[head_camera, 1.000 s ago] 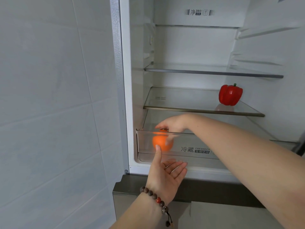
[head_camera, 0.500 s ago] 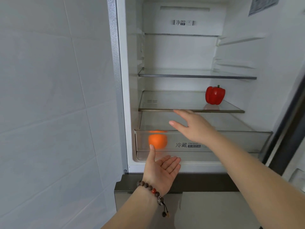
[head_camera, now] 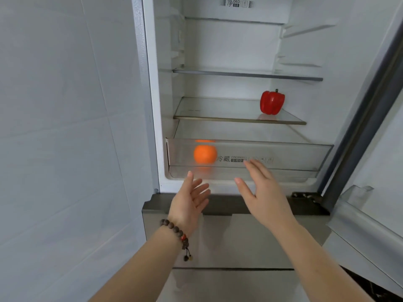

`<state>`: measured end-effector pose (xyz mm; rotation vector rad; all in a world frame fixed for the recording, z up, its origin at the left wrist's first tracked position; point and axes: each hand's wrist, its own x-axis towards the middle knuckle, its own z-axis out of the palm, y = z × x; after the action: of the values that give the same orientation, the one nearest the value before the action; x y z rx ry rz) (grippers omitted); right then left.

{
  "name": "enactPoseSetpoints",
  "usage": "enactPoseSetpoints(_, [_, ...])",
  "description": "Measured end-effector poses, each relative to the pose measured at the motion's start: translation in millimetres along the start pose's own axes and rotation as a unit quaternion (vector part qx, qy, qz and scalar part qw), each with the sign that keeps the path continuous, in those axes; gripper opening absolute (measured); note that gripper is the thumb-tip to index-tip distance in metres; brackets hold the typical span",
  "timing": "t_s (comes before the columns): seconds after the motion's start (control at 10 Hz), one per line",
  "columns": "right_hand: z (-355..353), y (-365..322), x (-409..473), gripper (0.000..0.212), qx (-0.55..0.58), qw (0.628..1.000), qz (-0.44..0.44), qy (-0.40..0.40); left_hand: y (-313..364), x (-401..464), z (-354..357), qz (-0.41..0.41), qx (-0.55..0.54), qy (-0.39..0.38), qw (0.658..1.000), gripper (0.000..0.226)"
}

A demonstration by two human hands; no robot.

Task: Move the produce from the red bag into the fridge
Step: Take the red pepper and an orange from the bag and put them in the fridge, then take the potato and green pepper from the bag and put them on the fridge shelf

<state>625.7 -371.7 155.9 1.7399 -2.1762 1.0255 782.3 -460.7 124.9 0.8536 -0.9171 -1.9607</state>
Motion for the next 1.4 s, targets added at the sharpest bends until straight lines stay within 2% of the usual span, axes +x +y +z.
enactPoseSetpoints(0.1, [16,15,-31,0.055,0.021,0.999,0.008,-0.034,-21,-22,-13,0.077,0.136,0.06,0.986,0.04])
enactPoseSetpoints(0.2, [30,29,-63,0.054,0.05,0.995,0.009,-0.082,-51,-51,-31,0.123,0.26,0.133,0.949,0.046])
enactPoseSetpoints(0.3, [42,36,-98,0.054,0.052,0.991,0.004,-0.122,-83,-82,-52,0.129,0.373,0.193,0.898,0.057])
enactPoseSetpoints(0.4, [54,36,-130,0.054,0.048,0.986,-0.013,-0.162,-113,-116,-76,0.115,0.503,0.231,0.825,0.065])
enactPoseSetpoints(0.5, [69,25,-158,0.052,0.05,0.976,-0.039,-0.209,-139,-156,-102,0.089,0.574,0.272,0.767,0.067])
enactPoseSetpoints(0.6, [88,4,-186,0.05,0.068,0.962,-0.069,-0.256,-160,-198,-128,0.056,0.604,0.319,0.728,0.065])
enactPoseSetpoints(0.9, [138,-106,-296,0.039,0.123,0.888,-0.234,-0.376,-207,-357,-205,-0.048,0.579,0.501,0.642,0.065])
enactPoseSetpoints(1.1, [136,-208,-389,0.048,0.142,0.803,-0.375,-0.441,-235,-490,-236,-0.097,0.502,0.634,0.58,0.063])
enactPoseSetpoints(1.4, [67,-341,-573,0.049,0.204,0.661,-0.517,-0.504,-303,-719,-231,-0.159,0.362,0.783,0.481,0.064])
